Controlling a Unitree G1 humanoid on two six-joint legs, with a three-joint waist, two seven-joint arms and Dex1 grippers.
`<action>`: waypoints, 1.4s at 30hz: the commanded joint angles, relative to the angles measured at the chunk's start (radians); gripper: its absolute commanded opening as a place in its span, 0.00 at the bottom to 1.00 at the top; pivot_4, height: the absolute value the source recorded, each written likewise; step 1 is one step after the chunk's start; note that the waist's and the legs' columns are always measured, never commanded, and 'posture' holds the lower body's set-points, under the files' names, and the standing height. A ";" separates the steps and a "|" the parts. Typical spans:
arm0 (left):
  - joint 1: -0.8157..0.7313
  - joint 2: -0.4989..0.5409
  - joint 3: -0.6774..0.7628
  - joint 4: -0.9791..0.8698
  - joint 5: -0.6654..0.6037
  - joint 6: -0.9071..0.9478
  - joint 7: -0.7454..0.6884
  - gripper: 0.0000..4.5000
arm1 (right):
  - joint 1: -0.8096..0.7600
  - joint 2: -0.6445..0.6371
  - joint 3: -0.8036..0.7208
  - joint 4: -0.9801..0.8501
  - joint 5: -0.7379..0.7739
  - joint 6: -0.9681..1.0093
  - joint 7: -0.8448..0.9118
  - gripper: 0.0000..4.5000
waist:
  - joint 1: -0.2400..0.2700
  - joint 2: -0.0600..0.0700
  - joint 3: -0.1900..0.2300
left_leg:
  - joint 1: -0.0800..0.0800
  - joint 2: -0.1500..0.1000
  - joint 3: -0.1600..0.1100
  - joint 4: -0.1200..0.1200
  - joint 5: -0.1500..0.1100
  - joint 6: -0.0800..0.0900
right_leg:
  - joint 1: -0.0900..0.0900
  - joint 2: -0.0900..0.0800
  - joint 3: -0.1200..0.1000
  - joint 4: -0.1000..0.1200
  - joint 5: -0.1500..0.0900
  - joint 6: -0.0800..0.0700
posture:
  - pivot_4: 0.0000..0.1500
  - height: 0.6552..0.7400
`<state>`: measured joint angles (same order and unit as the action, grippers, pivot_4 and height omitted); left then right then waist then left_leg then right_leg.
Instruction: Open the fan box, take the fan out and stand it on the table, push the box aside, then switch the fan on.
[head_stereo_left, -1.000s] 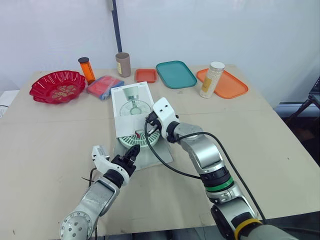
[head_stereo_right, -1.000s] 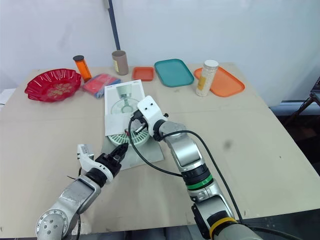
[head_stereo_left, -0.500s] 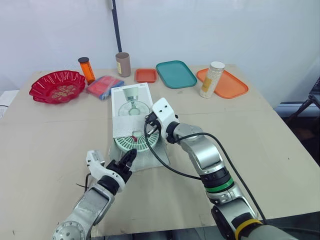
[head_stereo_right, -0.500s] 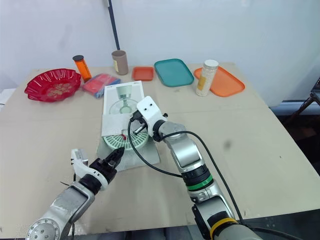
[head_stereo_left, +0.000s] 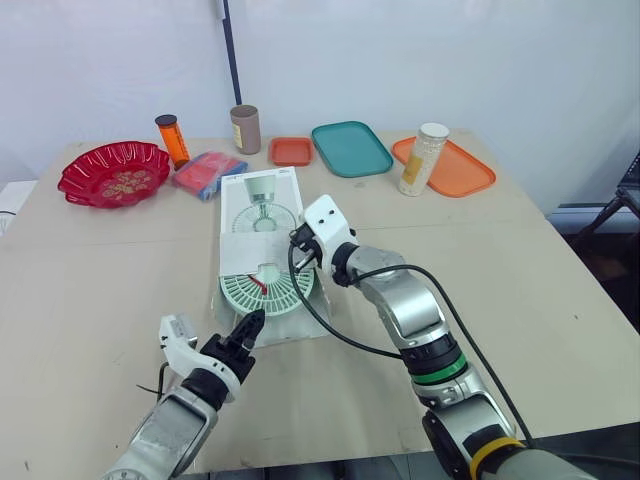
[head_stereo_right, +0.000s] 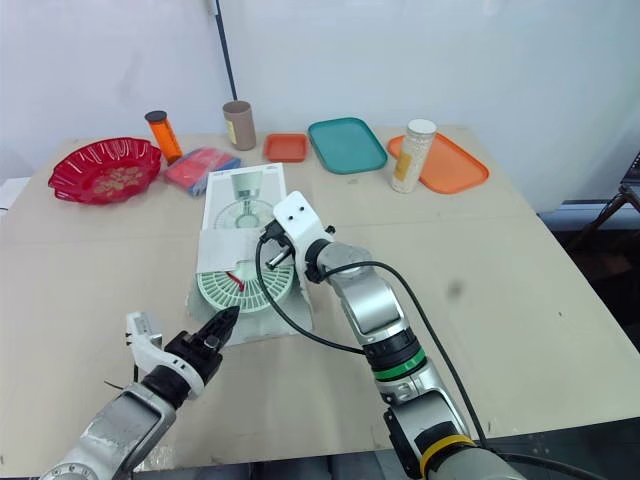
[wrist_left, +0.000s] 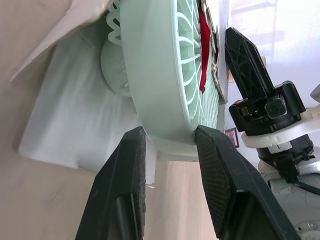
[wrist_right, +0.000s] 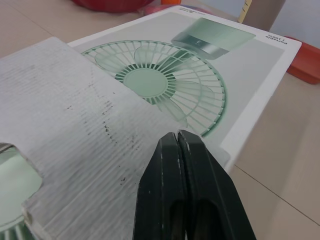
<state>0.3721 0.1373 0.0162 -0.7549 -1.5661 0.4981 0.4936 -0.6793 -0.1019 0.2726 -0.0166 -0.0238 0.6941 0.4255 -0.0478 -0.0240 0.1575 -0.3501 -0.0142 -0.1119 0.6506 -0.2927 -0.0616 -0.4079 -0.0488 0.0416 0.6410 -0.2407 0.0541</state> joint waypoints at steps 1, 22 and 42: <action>0.039 0.025 0.043 -0.011 0.004 -0.039 0.052 0.31 | 0.016 -0.022 -0.007 0.037 -0.010 0.021 -0.013 0.00 | 0.000 0.000 0.000 | 0.000 0.000 0.000 0.000 0.000 0.000 | 0.000 0.000 0.000 0.000 0.000 0.000 | 1.00 1.00; 0.298 0.097 0.043 -0.113 0.021 -0.096 -0.041 0.31 | 0.039 -0.038 0.014 0.005 -0.009 0.005 0.006 0.00 | 0.001 0.002 0.002 | 0.000 0.004 0.002 0.000 -0.002 0.000 | 0.000 0.003 0.000 0.000 -0.005 -0.005 | 1.00 1.00; 0.421 0.178 0.061 -0.147 0.050 -0.130 -0.106 0.31 | 0.055 -0.049 0.014 -0.019 -0.005 0.020 0.008 0.00 | 0.001 0.005 0.005 | 0.000 0.005 0.002 0.000 -0.004 0.000 | -0.001 0.004 0.000 -0.001 -0.006 -0.005 | 1.00 1.00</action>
<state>0.7542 0.3075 0.0475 -0.9513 -1.5515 0.3900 0.3609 -0.6528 -0.1329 0.2765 -0.0572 -0.0228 0.6786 0.4322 -0.0472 -0.0191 0.1626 -0.3500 -0.0090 -0.1100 0.6509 -0.2964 -0.0619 -0.4087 -0.0452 0.0415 0.6405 -0.2468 0.0489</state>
